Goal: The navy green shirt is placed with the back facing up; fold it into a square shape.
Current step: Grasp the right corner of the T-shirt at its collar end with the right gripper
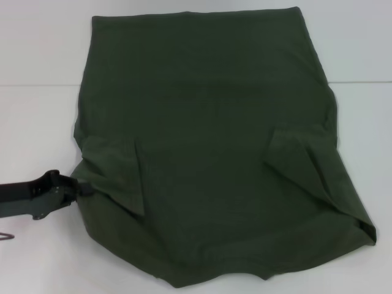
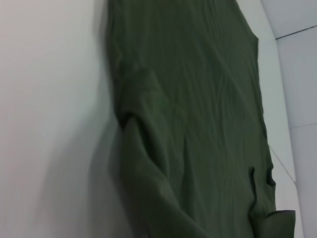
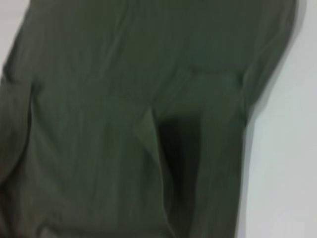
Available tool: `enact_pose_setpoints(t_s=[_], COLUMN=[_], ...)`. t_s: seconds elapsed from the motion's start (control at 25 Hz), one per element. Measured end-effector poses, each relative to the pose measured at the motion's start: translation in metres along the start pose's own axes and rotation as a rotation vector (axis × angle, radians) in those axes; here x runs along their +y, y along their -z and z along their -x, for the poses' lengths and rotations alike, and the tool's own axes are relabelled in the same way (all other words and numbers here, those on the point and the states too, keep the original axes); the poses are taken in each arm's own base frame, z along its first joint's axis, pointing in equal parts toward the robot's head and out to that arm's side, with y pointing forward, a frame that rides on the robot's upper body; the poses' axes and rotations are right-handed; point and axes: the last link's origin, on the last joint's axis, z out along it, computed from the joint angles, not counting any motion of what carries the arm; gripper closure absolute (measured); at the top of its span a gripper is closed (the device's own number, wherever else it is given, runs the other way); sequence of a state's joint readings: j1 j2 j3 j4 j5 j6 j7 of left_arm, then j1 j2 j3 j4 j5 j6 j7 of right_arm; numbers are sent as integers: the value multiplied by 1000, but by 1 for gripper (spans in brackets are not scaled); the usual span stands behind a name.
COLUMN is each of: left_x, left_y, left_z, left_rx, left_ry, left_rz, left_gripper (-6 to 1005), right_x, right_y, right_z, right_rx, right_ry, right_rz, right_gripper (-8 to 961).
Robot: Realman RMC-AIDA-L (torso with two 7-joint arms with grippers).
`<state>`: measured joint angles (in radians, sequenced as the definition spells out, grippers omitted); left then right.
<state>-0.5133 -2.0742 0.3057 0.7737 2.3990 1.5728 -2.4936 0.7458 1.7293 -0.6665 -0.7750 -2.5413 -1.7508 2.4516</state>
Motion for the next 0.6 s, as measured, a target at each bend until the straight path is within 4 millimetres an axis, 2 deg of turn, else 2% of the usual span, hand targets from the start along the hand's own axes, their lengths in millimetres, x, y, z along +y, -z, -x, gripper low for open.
enact_pose_setpoints(t_s=[0.36, 0.6], left_x=[5, 6], left_y=[-1, -2], left_z=[-6, -7], left_rx=[15, 19], left_ry=[-9, -12], left_rz=[15, 18], left_gripper=[960, 960], right_x=[6, 8], right_y=[-50, -67], right_z=[-23, -32], right_rx=[98, 121], right_ry=[121, 124], right_rz=[-10, -13], right_gripper=[282, 284])
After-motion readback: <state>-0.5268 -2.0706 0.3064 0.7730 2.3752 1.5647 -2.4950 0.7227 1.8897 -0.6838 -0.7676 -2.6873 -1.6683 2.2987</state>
